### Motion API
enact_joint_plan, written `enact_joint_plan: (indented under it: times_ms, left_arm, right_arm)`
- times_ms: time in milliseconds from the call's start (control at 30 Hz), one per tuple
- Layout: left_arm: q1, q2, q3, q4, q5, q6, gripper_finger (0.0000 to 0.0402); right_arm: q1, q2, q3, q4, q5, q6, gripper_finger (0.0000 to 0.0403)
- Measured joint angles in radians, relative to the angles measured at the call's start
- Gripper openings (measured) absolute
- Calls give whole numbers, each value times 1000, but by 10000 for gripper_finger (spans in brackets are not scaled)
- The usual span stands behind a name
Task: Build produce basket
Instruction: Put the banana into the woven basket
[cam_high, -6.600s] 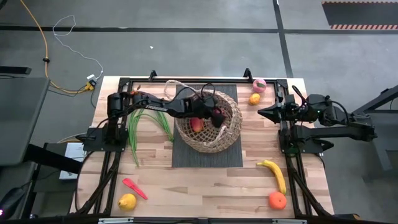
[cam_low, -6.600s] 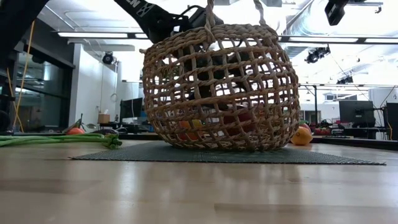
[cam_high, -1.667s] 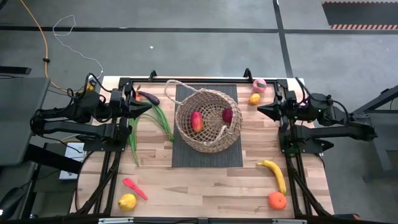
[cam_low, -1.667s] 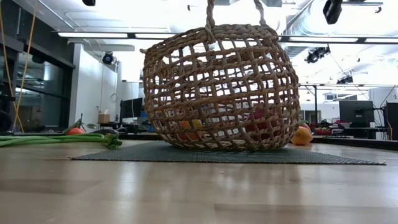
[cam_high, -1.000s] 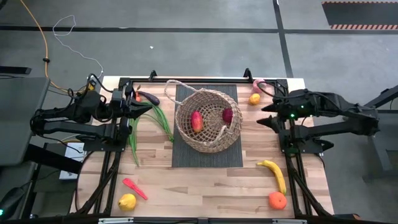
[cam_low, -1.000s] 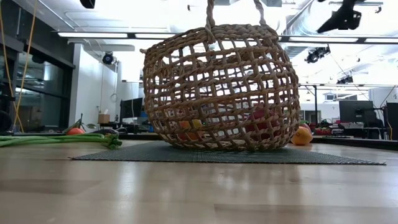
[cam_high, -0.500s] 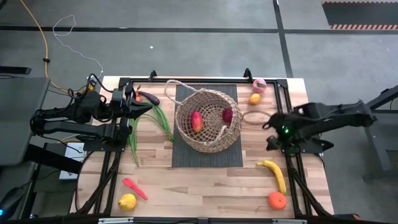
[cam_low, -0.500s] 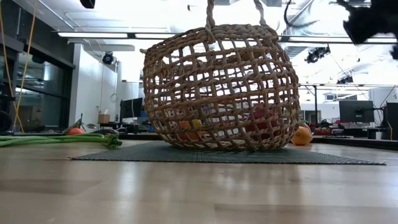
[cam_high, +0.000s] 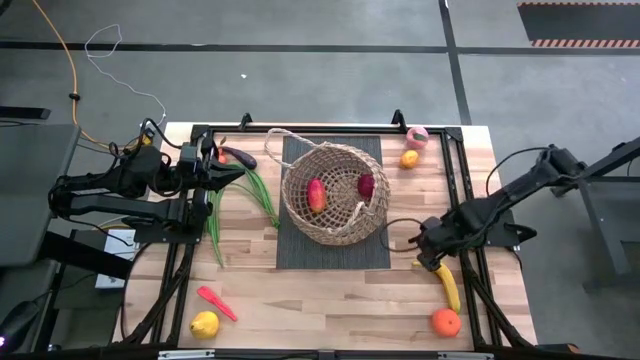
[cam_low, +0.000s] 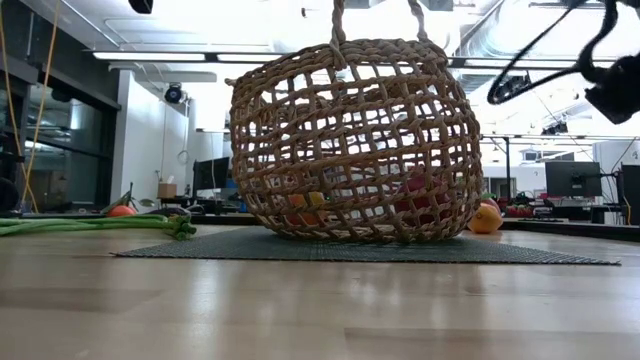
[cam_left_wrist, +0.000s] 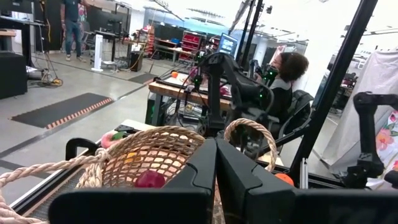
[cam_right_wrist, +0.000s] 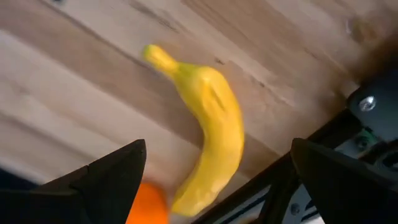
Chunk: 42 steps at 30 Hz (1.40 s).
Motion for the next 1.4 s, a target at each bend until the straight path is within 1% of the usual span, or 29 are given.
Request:
enact_joint_plan:
  times_ms: [267,467,567,700,967,1167,1300,1400]
  left_arm:
    - [0,0,0,0,-3,0,0]
    - [0,0,0,0,-3,0,0]
    - [0,0,0,0,-3,0,0]
    - [0,0,0,0,-18,0,0]
    - [0,9,0,-2,-26,-3,0]
    - [0,18,0,-1,-26,-3,0]
    - [0,20,0,-1,-26,-3,0]
    - [0,20,0,-1,-26,-3,0]
  right_arm:
    - [49,187,0,65,4,-3,389]
    - [56,312,0,121,4,-8,389]
    - [56,361,0,131,5,-29,379]
    - [55,397,3,150,1,-38,340]
    - [53,400,2,174,5,-37,224]
    - [53,369,0,139,53,-58,147]
    - [53,309,27,64,91,-79,112]
    - [53,244,67,-26,122,-117,107]
